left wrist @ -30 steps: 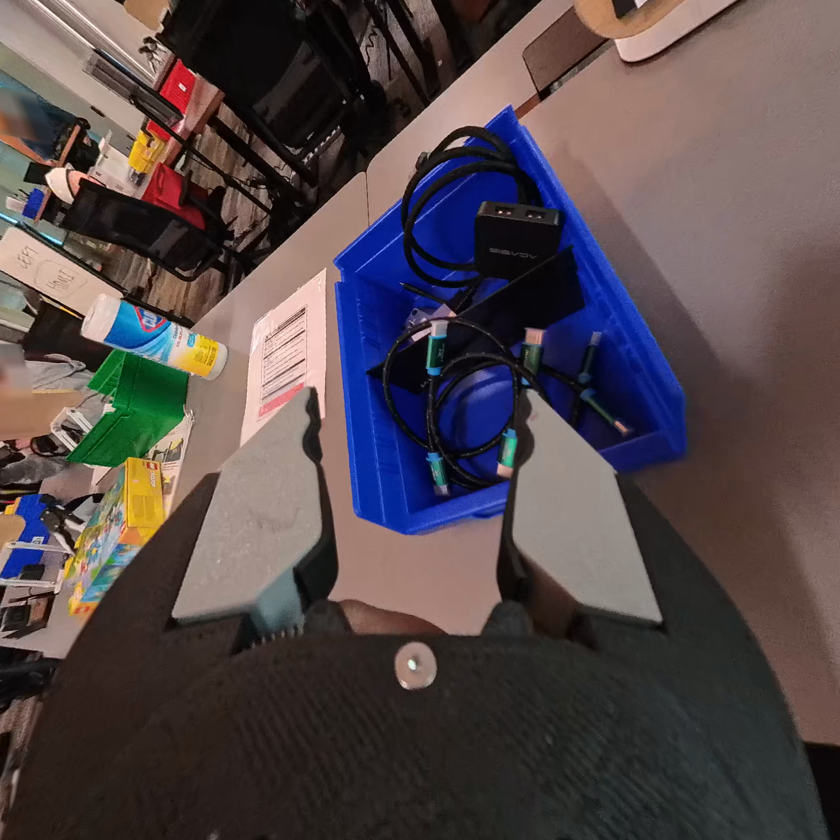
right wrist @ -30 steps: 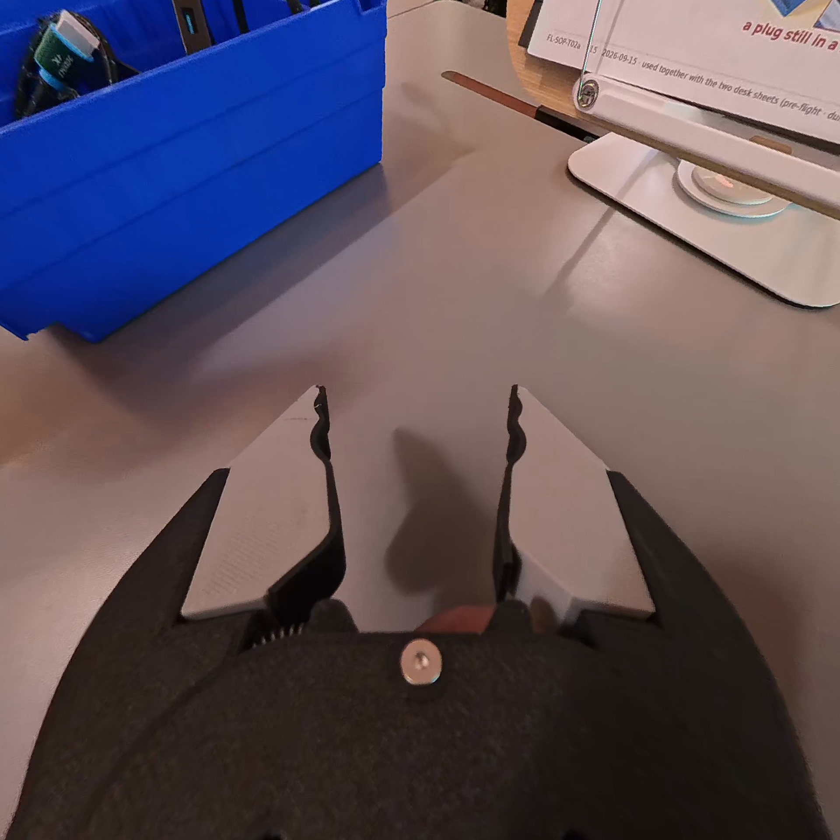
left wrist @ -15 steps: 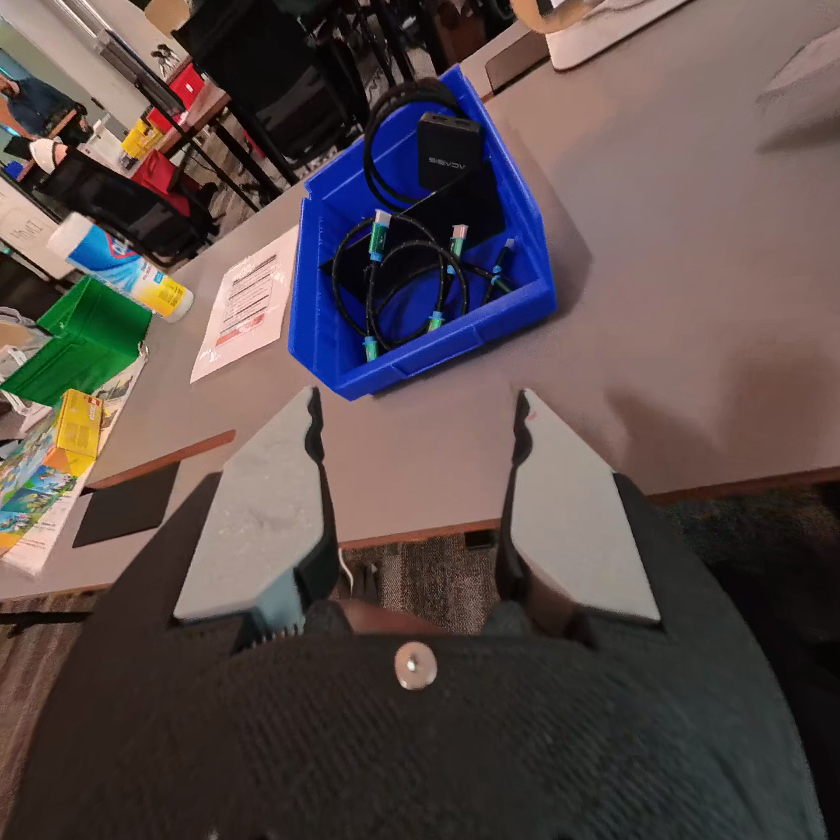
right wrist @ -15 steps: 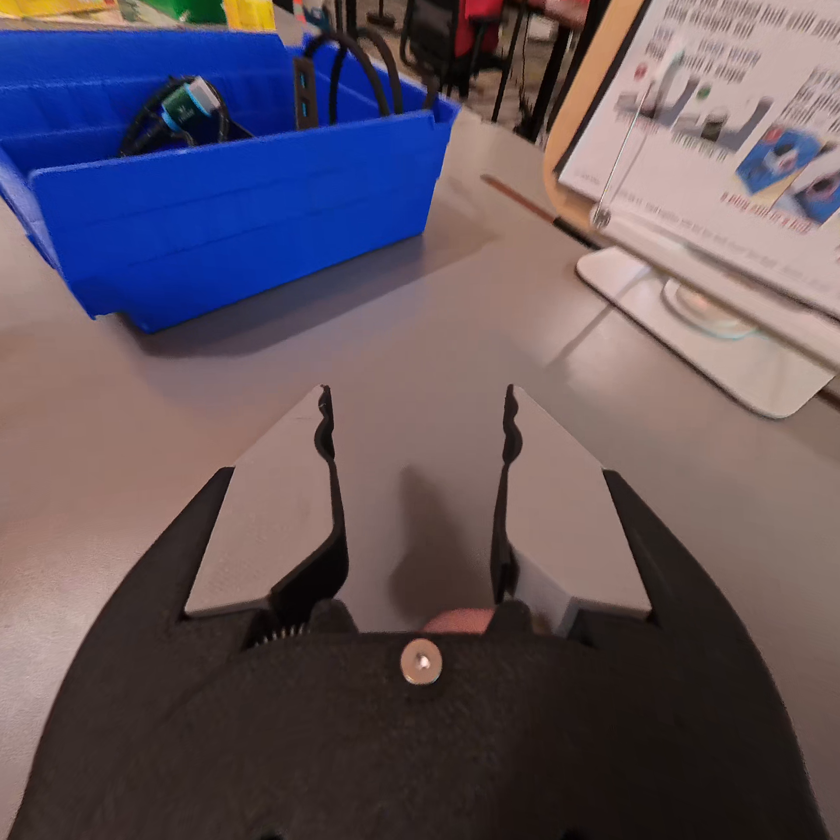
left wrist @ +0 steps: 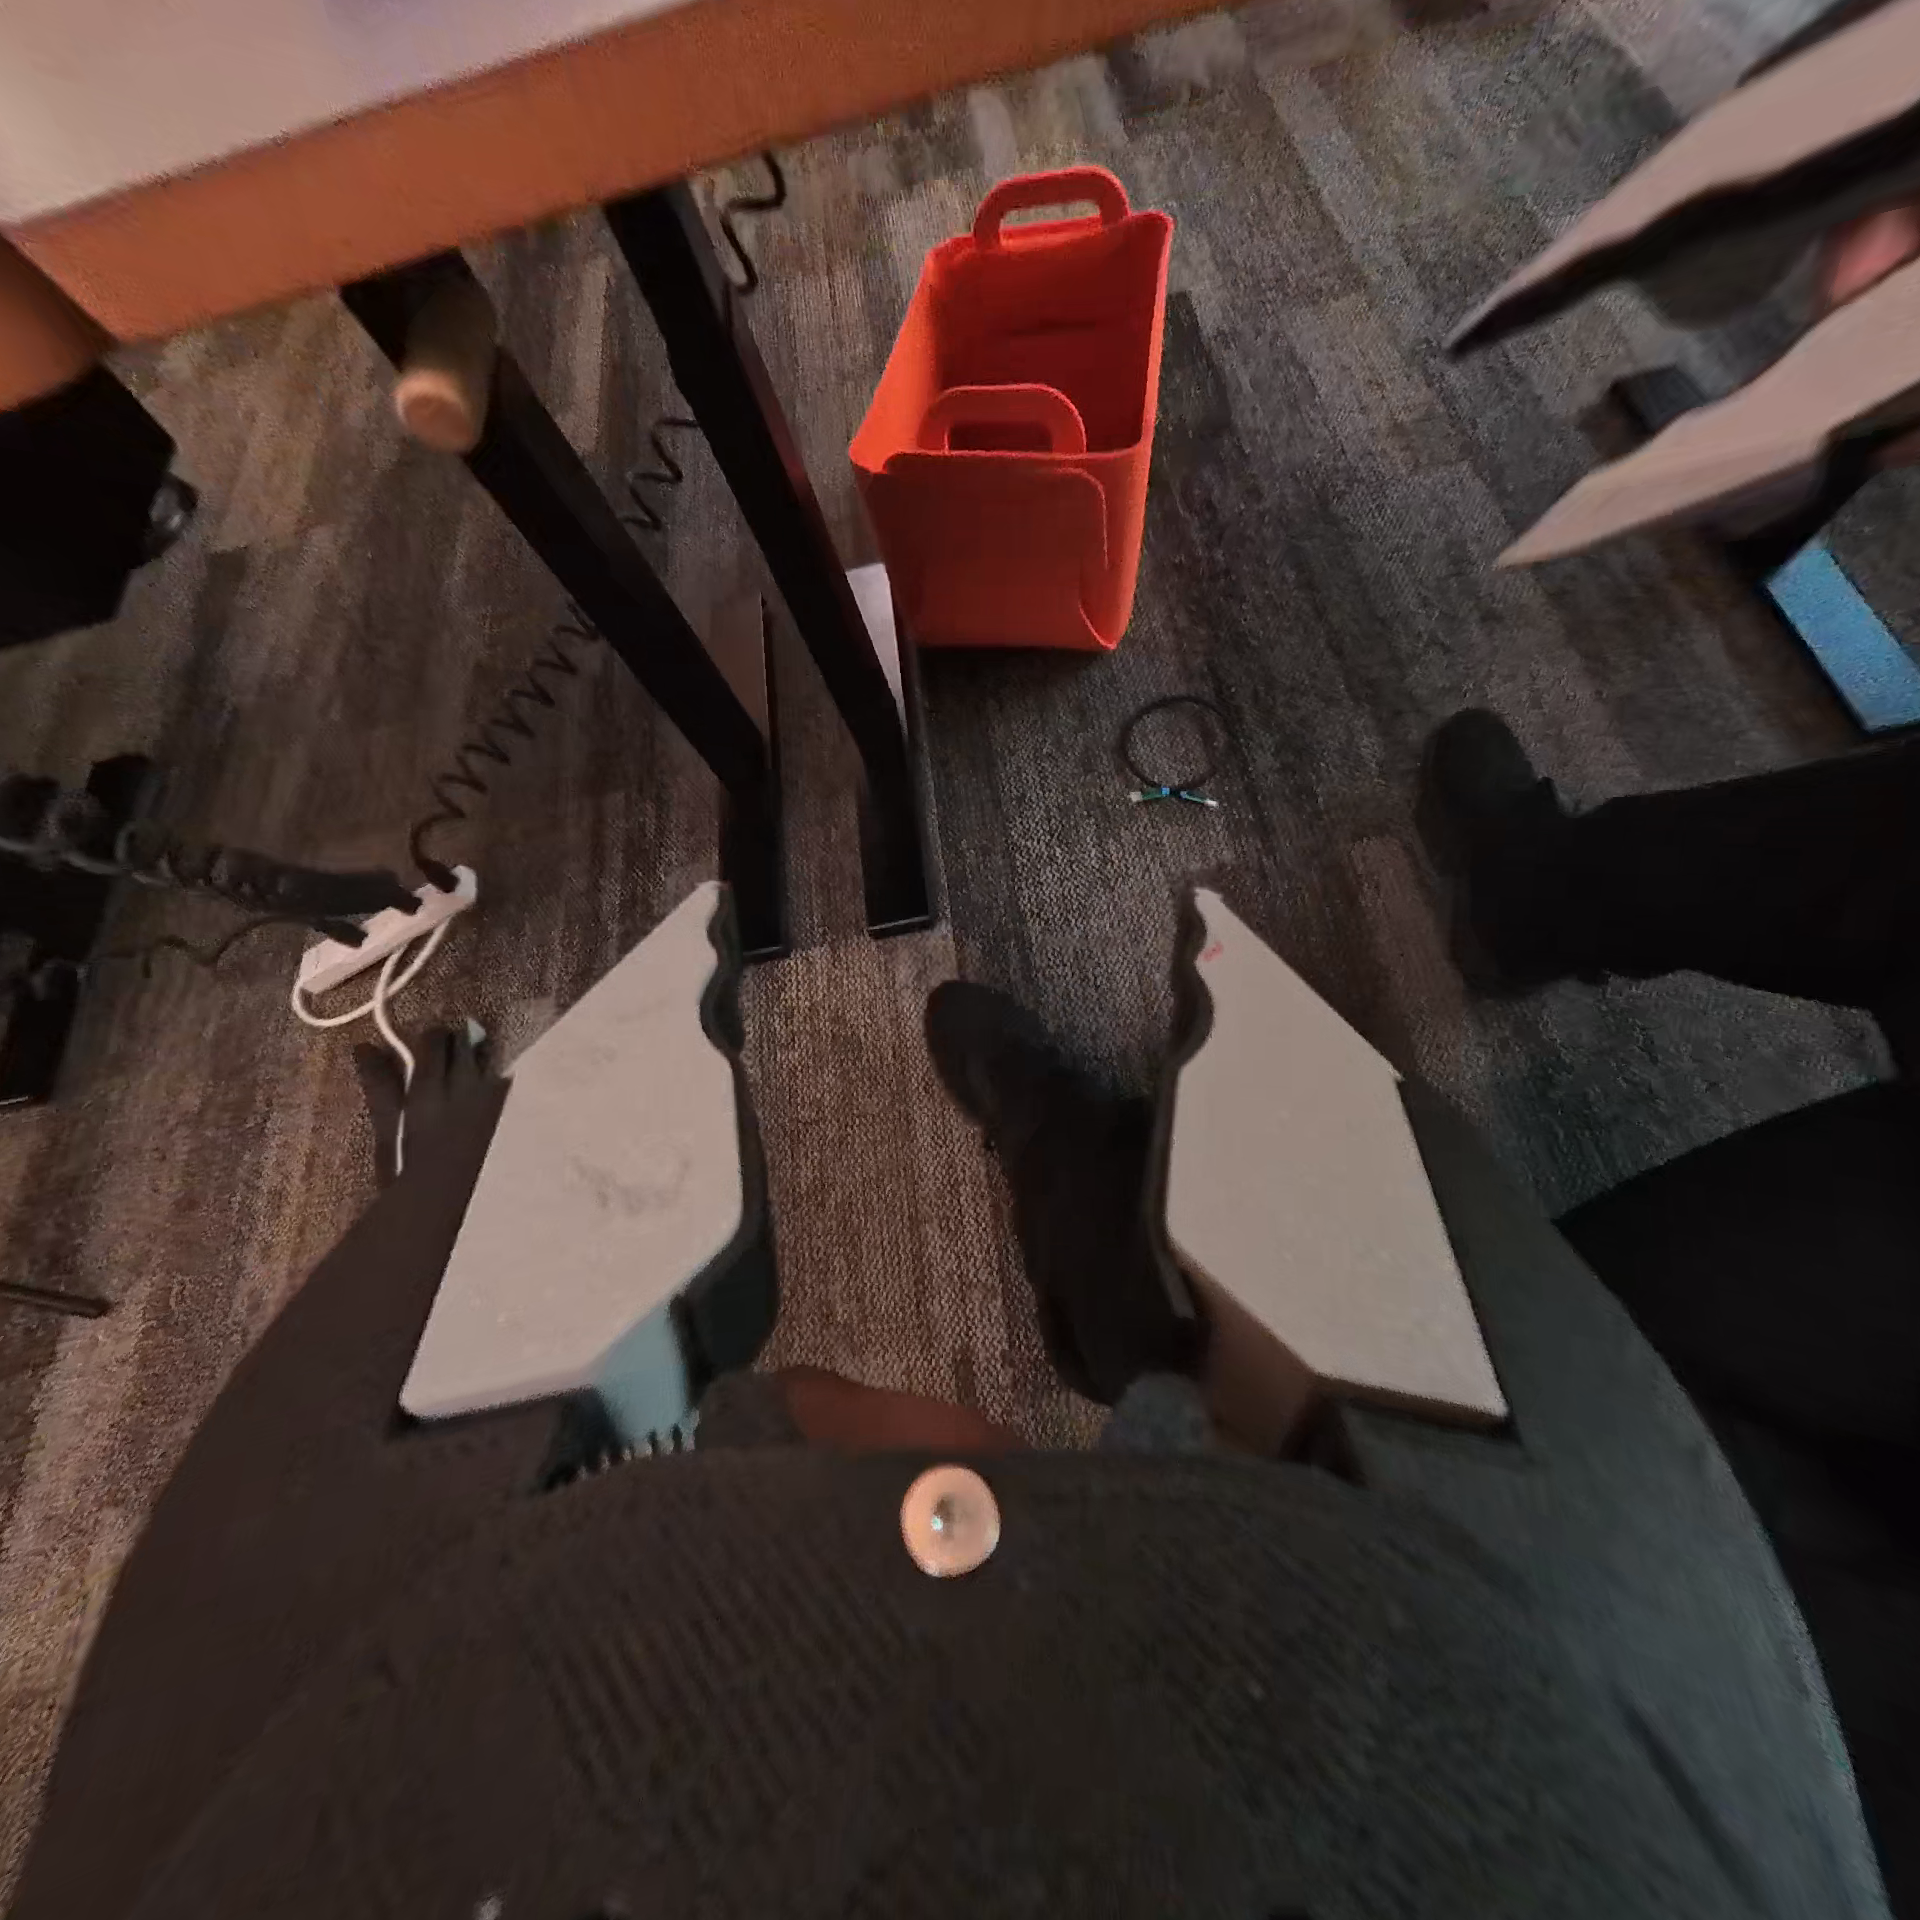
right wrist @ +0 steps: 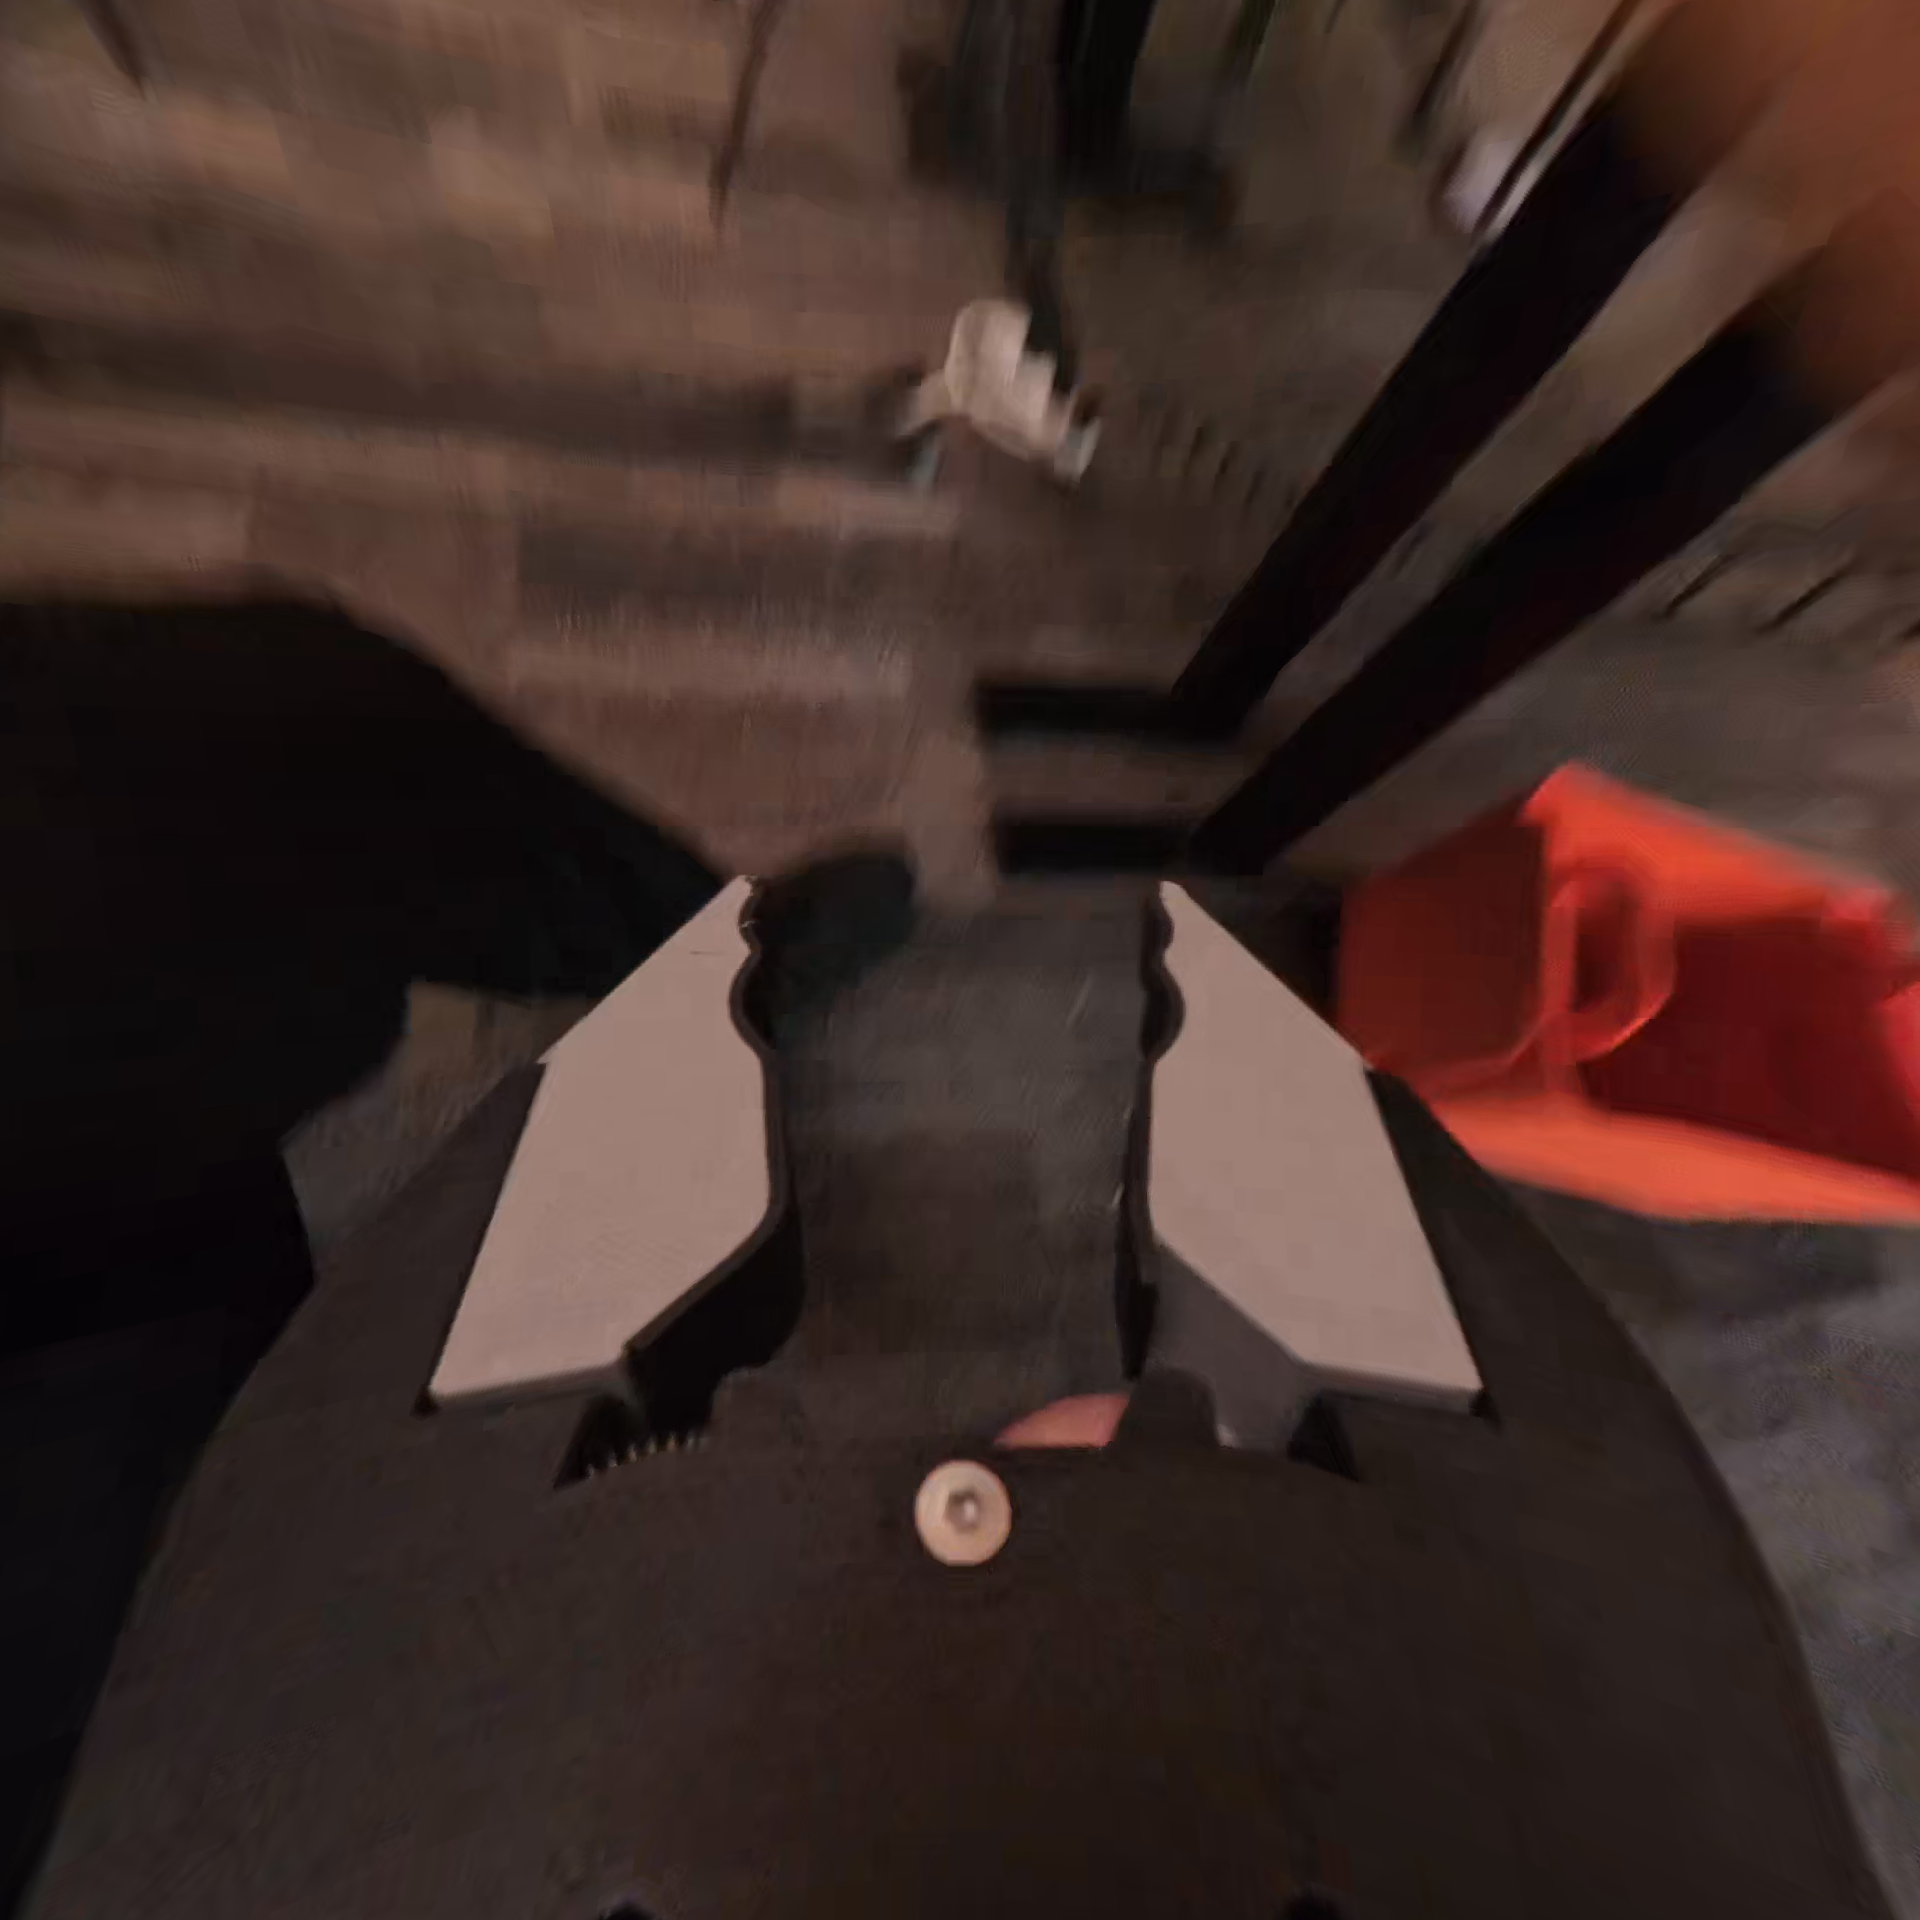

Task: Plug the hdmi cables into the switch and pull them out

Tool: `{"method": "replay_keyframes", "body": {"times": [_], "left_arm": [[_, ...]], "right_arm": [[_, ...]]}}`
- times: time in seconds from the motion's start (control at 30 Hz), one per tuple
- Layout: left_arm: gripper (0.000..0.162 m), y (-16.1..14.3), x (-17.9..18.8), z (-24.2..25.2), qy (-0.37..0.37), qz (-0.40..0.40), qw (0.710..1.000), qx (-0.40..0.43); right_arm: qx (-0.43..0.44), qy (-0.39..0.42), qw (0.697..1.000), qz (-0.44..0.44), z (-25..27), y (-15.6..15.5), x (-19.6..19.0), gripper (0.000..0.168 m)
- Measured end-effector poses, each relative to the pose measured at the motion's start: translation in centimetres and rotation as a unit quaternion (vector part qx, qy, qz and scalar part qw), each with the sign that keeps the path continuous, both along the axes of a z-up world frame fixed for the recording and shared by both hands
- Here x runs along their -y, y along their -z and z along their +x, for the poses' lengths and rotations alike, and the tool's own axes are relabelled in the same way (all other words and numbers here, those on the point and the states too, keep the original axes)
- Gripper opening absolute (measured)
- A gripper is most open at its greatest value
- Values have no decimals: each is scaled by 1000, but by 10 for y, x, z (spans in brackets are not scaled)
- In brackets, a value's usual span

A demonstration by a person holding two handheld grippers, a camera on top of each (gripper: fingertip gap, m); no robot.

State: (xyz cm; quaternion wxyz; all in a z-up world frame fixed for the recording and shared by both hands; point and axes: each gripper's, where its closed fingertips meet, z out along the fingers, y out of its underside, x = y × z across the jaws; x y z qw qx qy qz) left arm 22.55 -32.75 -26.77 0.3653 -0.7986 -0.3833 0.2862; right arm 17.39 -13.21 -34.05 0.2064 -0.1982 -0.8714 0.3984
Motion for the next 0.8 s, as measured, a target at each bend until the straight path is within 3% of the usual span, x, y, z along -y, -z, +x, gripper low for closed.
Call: {"method": "replay_keyframes", "body": {"times": [0.07, 0.13, 0.17, 0.27, 0.37, 0.47, 0.57, 0.8], "left_arm": [[89, 17, 12, 15, 4, -26, 1000, -1], [90, 30, 29, 22, -14, -45, 999, -13], [90, 37, 40, 28, -27, -44, 999, -10], [90, 57, 86, 46, -83, -47, 995, -8], [88, 77, 141, 62, -164, -45, 985, 12], [86, 100, 185, 80, -228, -79, 970, 27], [76, 116, 209, 79, -238, -142, 961, 7], [82, 149, 217, 32, -224, -123, 966, 36]], "right_arm": [[88, 28, 993, 73, -1, 105, -18, 77], [127, 73, 982, 121, -26, 192, -52, 59], [139, 102, 975, 143, -44, 231, -72, 59], [187, 168, 948, 197, -95, 335, -119, 64], [222, 187, 931, 223, -140, 418, -131, 66], [250, 188, 913, 263, -174, 487, -136, 67], [262, 186, 896, 307, -197, 539, -147, 67], [304, 254, 874, 280, -235, 593, -157, 59]]}}
